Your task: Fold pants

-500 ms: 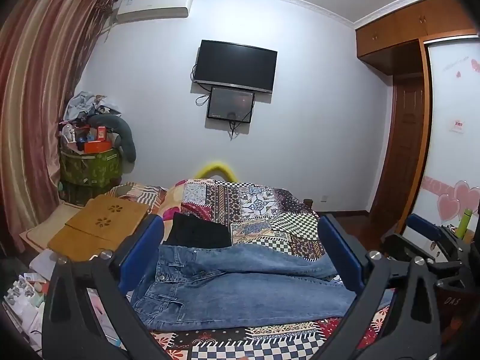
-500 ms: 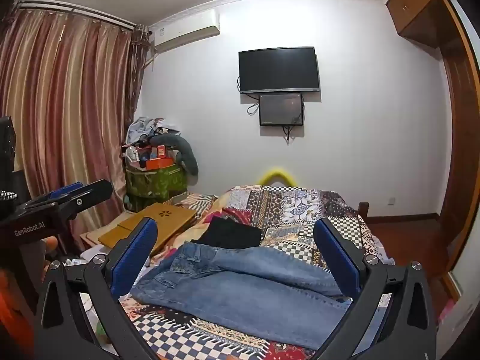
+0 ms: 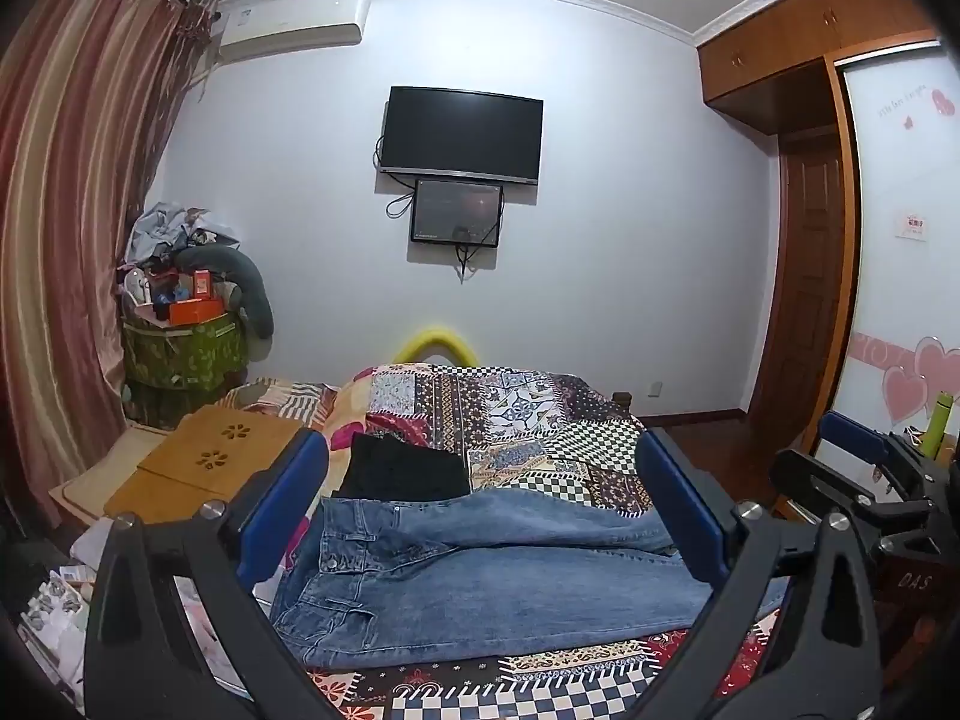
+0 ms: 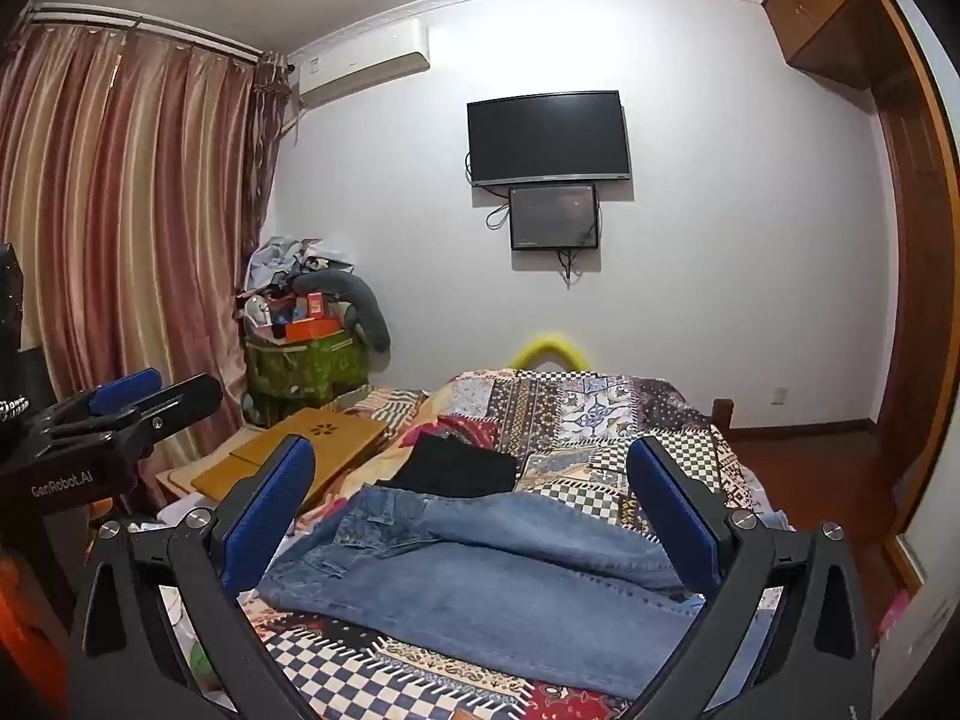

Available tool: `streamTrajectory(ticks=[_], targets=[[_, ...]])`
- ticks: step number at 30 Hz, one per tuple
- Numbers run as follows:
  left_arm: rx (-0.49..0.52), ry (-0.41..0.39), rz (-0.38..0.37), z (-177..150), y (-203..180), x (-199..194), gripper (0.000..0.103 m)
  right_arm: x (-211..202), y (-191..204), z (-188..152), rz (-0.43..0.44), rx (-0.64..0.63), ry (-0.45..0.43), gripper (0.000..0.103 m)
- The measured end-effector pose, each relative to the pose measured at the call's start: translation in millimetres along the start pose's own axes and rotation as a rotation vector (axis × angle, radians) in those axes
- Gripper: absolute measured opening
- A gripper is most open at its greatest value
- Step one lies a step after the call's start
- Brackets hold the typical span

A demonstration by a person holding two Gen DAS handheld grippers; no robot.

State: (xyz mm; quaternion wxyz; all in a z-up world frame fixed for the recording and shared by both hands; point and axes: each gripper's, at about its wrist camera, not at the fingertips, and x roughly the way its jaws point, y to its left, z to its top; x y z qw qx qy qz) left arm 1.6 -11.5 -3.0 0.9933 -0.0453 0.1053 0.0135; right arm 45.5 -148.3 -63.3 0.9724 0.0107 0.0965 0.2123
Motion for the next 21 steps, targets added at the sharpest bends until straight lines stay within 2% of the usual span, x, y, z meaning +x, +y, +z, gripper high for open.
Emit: streamTrajectory(ticks=[21], targets=[[0.026, -0.012, -0.016, 0, -6, 0, 0.103, -12, -4, 5, -0.03, 0.011, -0.013, 0.103]])
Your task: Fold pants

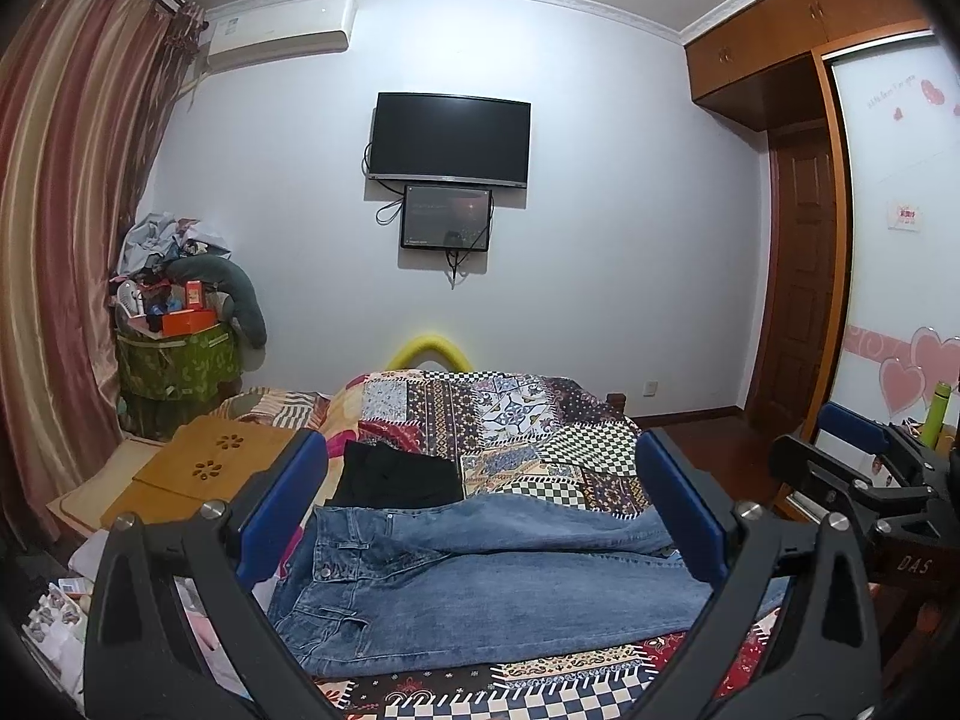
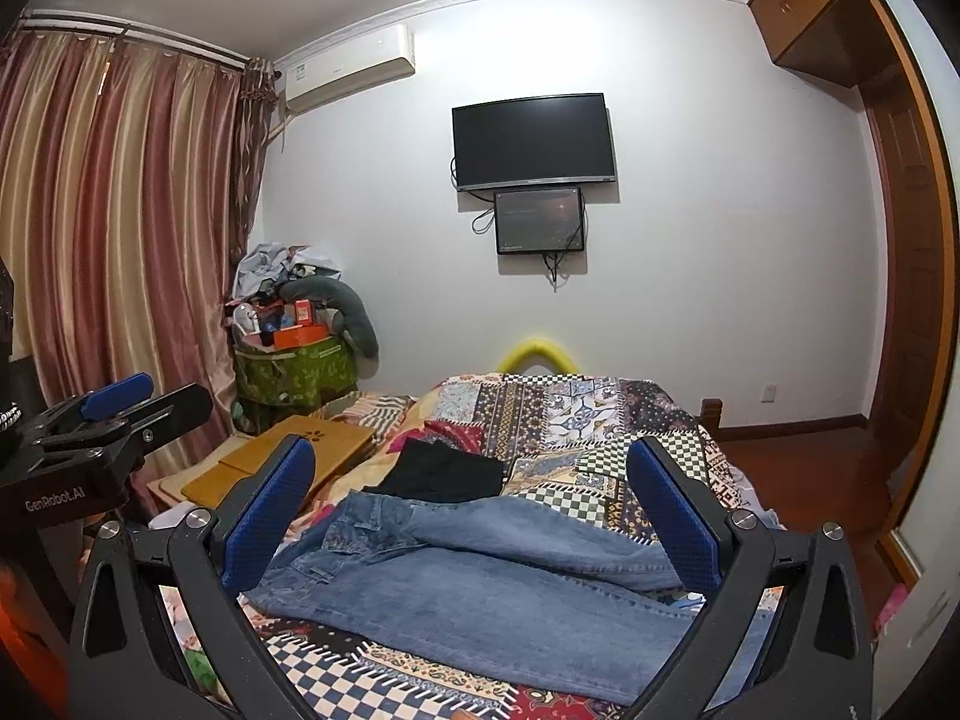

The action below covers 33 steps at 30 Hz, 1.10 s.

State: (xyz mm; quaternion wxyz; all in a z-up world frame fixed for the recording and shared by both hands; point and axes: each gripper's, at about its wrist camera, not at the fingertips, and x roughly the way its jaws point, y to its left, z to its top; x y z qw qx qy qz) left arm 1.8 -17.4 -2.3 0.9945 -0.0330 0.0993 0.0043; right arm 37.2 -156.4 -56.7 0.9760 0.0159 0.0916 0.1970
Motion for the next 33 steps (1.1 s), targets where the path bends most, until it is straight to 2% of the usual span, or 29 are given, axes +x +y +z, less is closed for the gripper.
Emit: streamTrajectory(ticks=[33], targets=[[0.008, -0.01, 0.003, 4.9, -2.9, -2.8, 0.103, 2.6, -2.5, 0.5, 0.004, 0.01, -0.002, 0.103]])
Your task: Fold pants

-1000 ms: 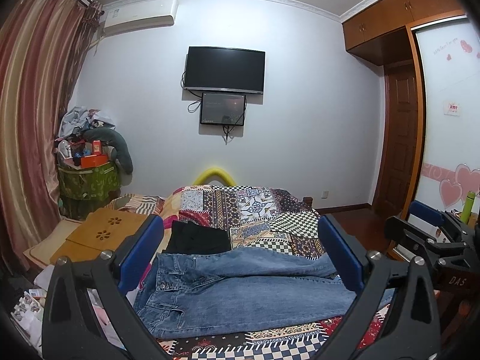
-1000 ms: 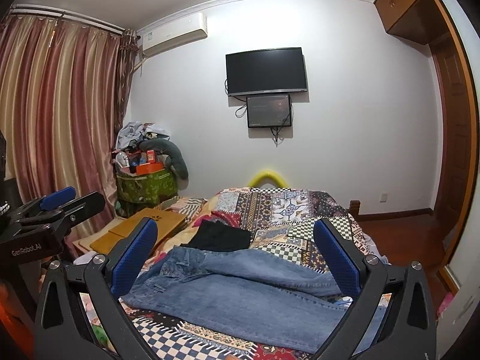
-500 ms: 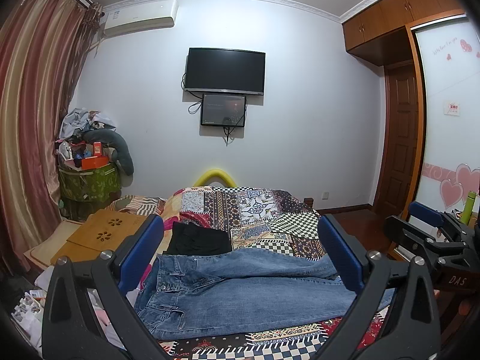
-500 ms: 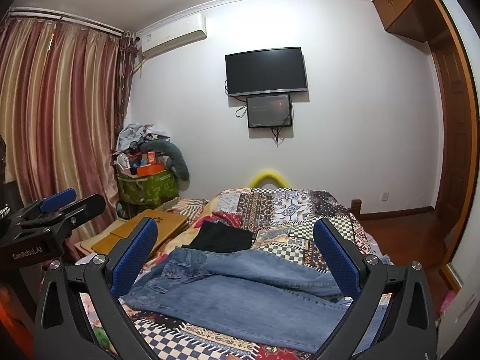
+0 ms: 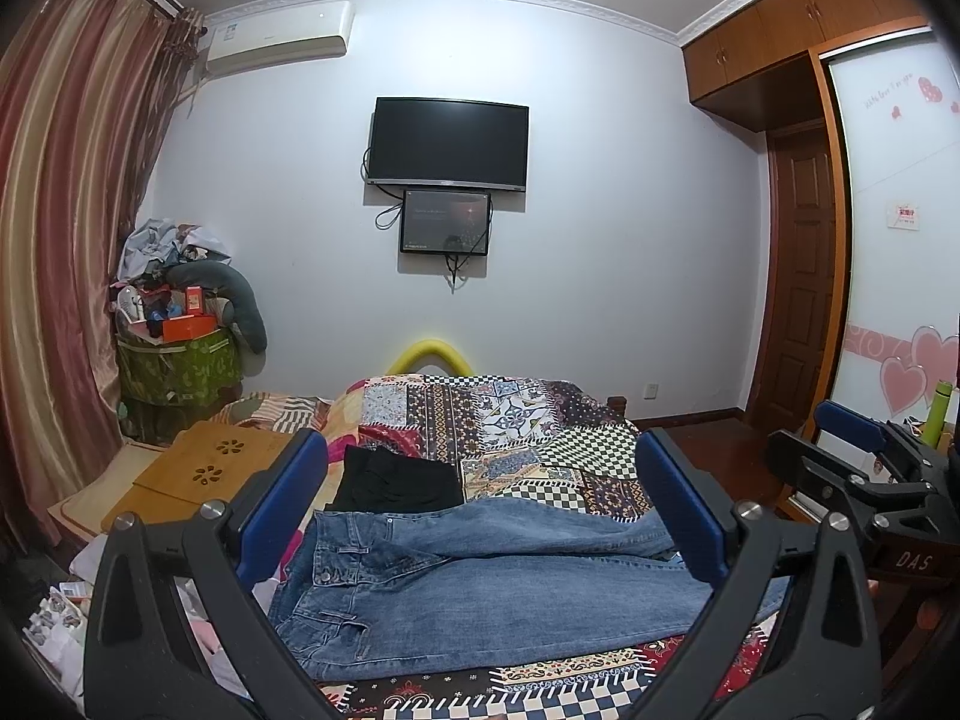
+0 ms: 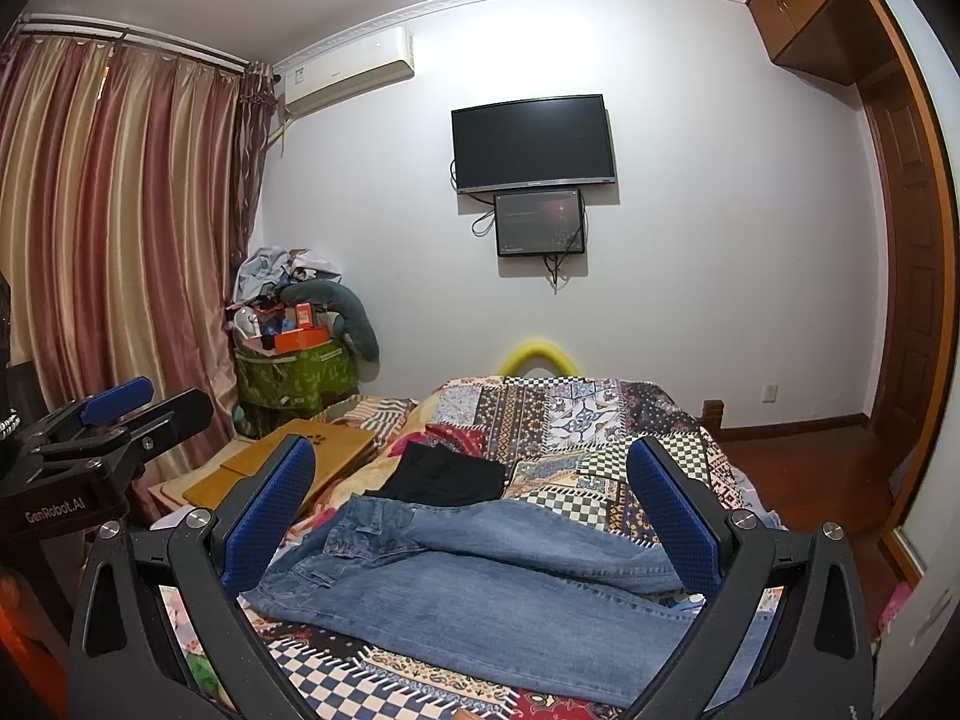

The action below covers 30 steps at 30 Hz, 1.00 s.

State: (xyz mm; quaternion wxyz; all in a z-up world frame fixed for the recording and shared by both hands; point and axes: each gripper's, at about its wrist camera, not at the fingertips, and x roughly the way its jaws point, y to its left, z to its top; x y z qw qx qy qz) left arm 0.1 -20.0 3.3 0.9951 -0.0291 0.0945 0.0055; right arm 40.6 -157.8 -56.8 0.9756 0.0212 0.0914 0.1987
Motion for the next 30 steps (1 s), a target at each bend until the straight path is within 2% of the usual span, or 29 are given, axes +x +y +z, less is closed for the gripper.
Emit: streamTrajectory(ticks=[13, 19, 25, 30], targets=[[-0.002, 0.001, -0.005, -2, 0, 0, 0.103, 2, 2, 0, -0.001, 0.003, 0.002, 0.103], [-0.01, 0.026, -0.02, -2, 4, 9, 0.103, 12, -1, 0, -0.001, -0.005, 0.023, 0.103], [-0.034, 0.094, -0.023, -9, 16, 45, 0.103, 37, -6, -3, -0.006, -0.02, 0.062, 0.103], [-0.046, 0.189, -0.024, -21, 27, 98, 0.103, 76, -17, -14, -0.009, -0.014, 0.144, 0.103]])
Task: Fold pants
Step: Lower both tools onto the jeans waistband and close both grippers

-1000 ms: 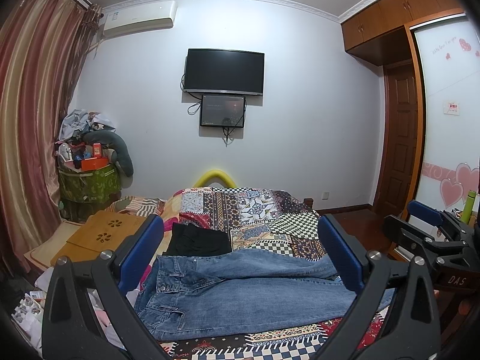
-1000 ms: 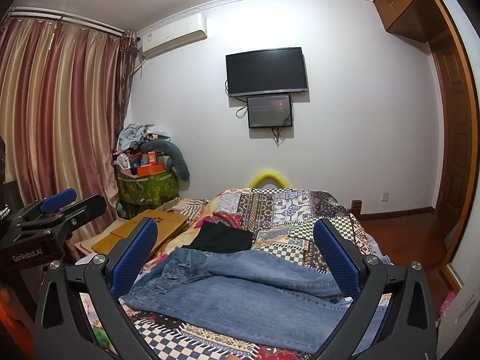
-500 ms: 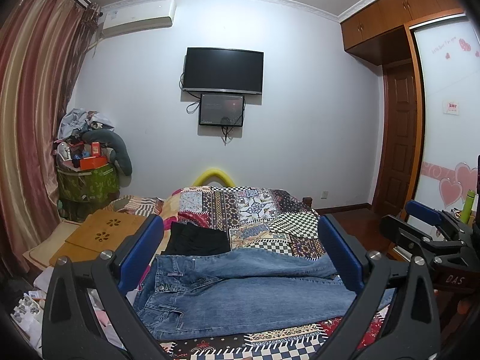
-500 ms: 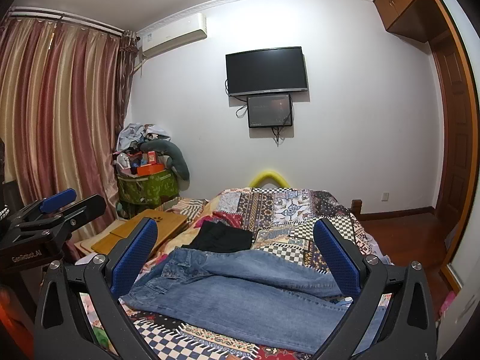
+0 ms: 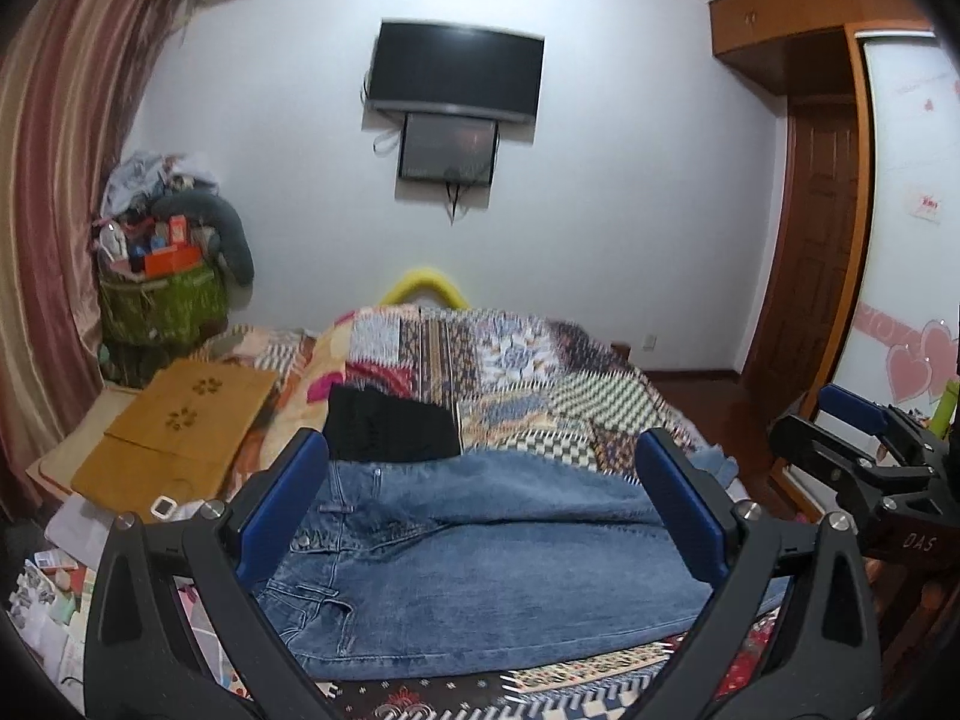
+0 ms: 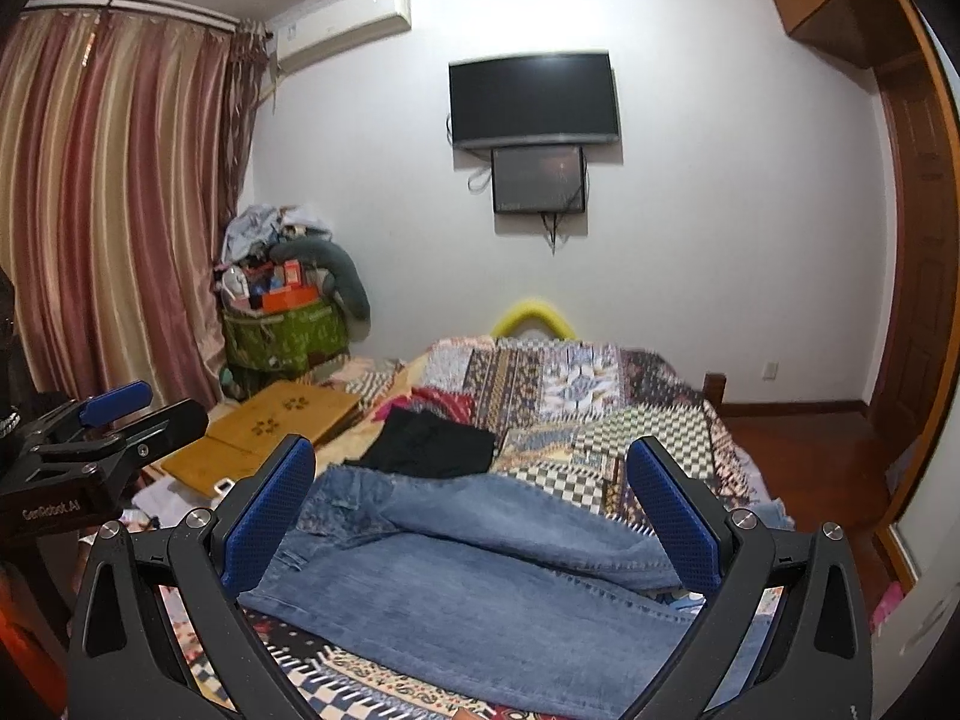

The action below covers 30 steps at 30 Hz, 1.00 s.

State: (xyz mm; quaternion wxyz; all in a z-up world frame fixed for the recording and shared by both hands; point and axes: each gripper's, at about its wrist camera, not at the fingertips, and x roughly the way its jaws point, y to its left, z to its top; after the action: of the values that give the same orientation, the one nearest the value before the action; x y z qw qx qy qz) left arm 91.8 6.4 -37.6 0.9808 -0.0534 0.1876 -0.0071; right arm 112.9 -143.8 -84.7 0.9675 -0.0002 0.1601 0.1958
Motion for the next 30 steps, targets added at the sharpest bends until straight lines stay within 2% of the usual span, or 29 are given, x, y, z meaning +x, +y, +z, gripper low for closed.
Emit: streamTrajectory(ticks=[4, 11, 13, 19, 22, 23, 25, 30], targets=[[0.05, 0.057, 0.055, -3, 6, 47, 0.103, 37, -9, -8, -0.013, -0.016, 0.072, 0.103], [0.073, 0.149, 0.022, -3, 30, 134, 0.103, 108, -37, -22, -0.013, -0.022, 0.21, 0.103], [0.064, 0.177, 0.047, -2, 41, 160, 0.103, 130, -48, -25, -0.034, -0.023, 0.251, 0.103], [0.043, 0.323, 0.168, -8, 93, 254, 0.103, 189, -84, -39, -0.068, 0.009, 0.377, 0.102], [-0.014, 0.41, 0.188, -21, 128, 294, 0.103, 216, -98, -49, -0.05, 0.007, 0.432, 0.096], [-0.029, 0.439, 0.193, -26, 140, 305, 0.097, 225, -102, -52, -0.045, 0.007, 0.451, 0.093], [-0.045, 0.506, 0.216, -38, 157, 323, 0.078, 246, -110, -61, -0.013, 0.015, 0.51, 0.089], [-0.091, 0.664, 0.22, -72, 193, 367, 0.059, 285, -124, -81, 0.029, 0.017, 0.609, 0.081]])
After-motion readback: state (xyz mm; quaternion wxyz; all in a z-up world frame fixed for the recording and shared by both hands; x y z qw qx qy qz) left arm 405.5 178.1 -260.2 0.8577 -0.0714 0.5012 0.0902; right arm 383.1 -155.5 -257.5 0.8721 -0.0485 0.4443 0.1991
